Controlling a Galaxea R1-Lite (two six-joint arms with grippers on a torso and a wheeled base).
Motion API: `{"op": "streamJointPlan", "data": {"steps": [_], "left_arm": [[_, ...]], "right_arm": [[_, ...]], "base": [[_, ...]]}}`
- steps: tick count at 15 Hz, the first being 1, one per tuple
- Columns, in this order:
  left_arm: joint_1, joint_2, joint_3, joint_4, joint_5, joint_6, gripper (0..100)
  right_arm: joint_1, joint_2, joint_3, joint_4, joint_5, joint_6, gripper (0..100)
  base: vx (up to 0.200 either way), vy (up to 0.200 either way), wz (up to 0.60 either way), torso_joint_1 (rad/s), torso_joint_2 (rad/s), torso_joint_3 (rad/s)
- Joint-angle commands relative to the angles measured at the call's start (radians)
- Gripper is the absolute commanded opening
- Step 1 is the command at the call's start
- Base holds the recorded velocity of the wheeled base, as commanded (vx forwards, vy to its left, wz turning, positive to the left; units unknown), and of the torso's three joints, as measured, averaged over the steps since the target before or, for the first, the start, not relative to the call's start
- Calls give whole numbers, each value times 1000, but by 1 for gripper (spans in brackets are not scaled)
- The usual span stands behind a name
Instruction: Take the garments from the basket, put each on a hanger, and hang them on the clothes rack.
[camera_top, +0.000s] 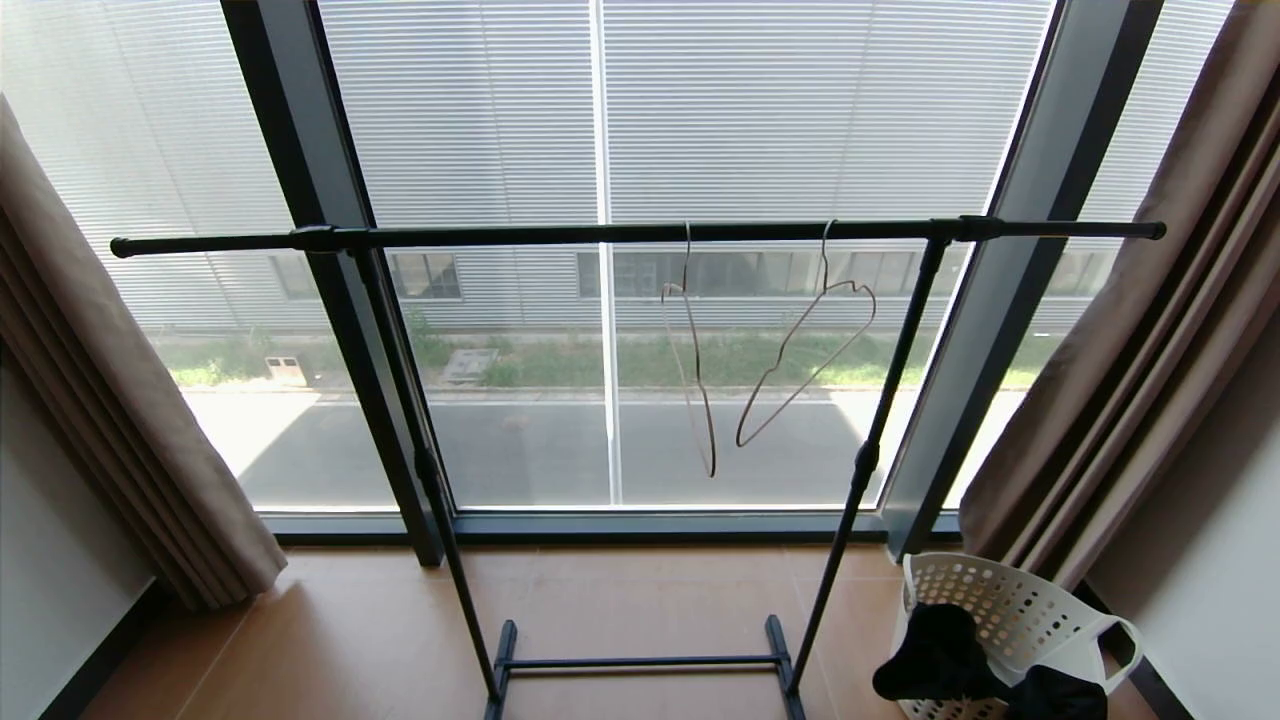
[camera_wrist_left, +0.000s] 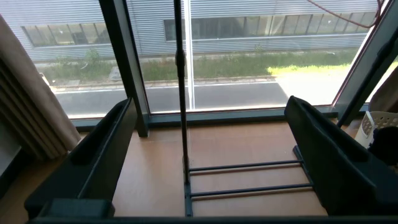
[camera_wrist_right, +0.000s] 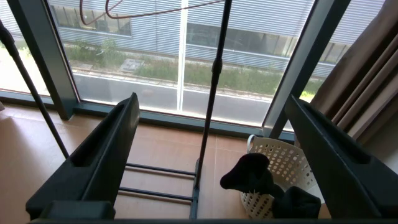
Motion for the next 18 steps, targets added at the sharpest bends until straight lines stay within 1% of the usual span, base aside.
{"op": "streamJointPlan", "data": {"steps": [1, 18], "left_arm": [[0, 1, 4, -3, -1, 4, 100], [0, 1, 0, -3, -6, -16, 100]], "right_arm": [[0, 1, 0, 0, 1, -1, 100], [0, 1, 0, 0, -1, 0, 100]], "base": [[0, 0, 0, 0, 0, 0], [0, 0, 0, 0, 0, 0]]}}
